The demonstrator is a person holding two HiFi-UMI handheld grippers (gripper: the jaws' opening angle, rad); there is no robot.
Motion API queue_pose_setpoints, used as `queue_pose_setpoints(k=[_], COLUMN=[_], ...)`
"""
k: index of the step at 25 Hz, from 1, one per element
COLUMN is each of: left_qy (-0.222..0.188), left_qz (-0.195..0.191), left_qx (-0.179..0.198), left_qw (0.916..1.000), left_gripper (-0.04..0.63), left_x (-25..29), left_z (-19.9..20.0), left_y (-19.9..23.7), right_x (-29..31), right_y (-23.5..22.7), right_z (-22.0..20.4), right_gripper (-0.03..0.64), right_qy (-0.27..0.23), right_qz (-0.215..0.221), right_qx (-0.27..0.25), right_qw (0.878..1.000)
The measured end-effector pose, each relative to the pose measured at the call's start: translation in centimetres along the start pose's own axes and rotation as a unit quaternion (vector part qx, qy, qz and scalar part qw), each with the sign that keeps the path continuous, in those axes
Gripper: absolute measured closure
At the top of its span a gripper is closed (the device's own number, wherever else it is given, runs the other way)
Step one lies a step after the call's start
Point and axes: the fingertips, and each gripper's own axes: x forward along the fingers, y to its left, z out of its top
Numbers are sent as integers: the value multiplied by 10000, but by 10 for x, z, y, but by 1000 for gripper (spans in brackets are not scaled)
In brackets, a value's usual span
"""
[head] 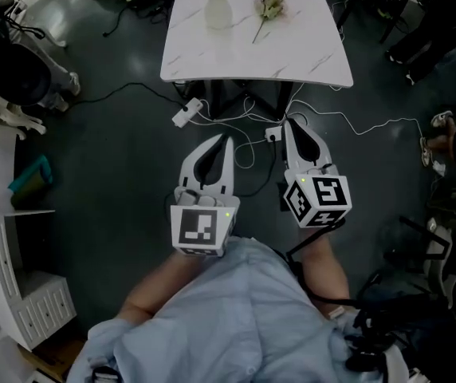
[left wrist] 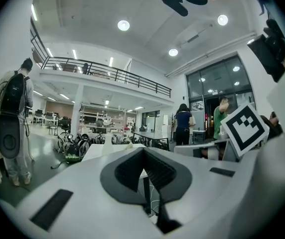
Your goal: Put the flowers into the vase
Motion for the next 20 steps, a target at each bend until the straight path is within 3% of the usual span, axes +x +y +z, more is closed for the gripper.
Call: queue_pose_setpoints(k=[9, 20], left_qy=[-212, -47], left_qz=[-92, -207], left_qx=[-123, -93], left_qw=[9997, 9997], left_gripper=[591, 592], left_x=[54, 124], left_z=[26, 21], left_y=[57, 72], right_x=[71, 124], right_y=[-9, -59], right_z=[35, 47], right_gripper=[615, 615], right_qy=[14, -11], right_qz=[-250, -492], right_qx=[-148, -87], right_qw=[9996, 9988])
